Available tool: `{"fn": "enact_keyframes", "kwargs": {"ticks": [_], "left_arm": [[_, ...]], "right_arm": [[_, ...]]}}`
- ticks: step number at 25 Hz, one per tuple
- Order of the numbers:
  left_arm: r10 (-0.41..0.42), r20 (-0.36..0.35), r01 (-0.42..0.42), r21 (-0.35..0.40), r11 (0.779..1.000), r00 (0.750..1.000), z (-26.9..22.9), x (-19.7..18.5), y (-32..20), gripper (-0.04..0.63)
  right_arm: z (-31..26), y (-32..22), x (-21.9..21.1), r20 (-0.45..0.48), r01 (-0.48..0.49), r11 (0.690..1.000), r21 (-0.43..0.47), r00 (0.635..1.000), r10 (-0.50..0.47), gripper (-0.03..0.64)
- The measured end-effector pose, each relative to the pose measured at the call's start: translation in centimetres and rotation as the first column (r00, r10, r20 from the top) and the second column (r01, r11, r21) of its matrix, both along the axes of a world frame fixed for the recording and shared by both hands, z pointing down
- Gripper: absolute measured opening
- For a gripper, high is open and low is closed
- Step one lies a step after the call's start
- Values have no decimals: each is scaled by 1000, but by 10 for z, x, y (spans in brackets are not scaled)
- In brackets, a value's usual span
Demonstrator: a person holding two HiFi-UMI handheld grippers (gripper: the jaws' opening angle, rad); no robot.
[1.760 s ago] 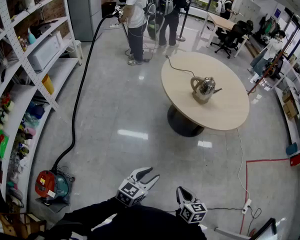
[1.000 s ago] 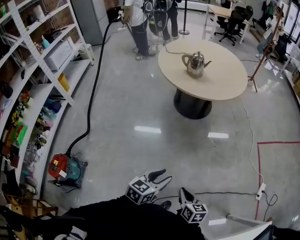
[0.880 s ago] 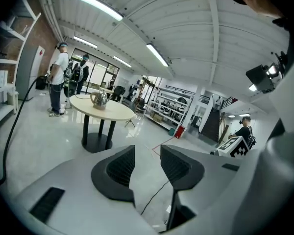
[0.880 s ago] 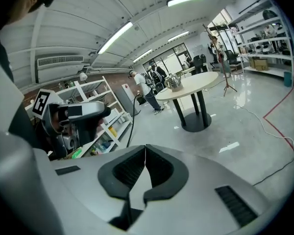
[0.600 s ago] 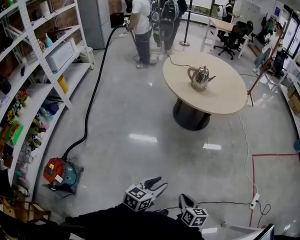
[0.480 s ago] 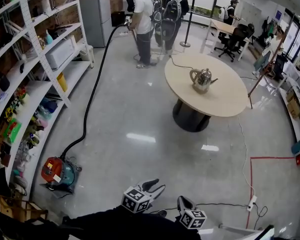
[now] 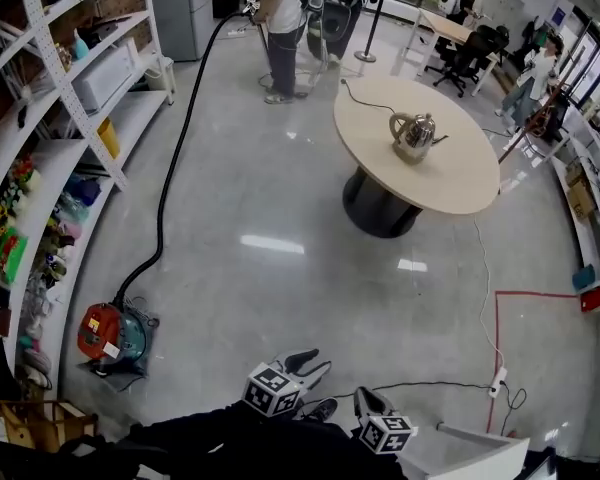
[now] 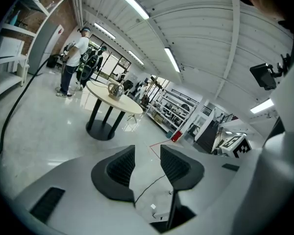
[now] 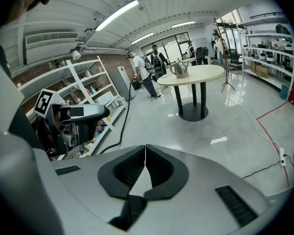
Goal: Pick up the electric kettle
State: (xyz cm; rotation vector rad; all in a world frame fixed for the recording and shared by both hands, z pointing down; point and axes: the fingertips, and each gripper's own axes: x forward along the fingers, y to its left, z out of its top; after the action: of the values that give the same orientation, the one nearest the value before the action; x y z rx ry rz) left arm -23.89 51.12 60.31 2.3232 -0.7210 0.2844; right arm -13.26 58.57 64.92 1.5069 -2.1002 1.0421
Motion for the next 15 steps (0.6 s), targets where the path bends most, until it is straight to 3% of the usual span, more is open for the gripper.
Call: {"fn": "enact_keyframes", "kwargs": {"ticks": [7,15], "left_arm": [[71,7,-71,-12,997,997,1,2,-7,175],[109,41,-109,6,994,993,-10,52,-8,175]], "right_arm": [[-3,3,0,-3,-60,998,-15,998,60,14],[2,-18,20,35,18,1000,16,999,-19,14]]}}
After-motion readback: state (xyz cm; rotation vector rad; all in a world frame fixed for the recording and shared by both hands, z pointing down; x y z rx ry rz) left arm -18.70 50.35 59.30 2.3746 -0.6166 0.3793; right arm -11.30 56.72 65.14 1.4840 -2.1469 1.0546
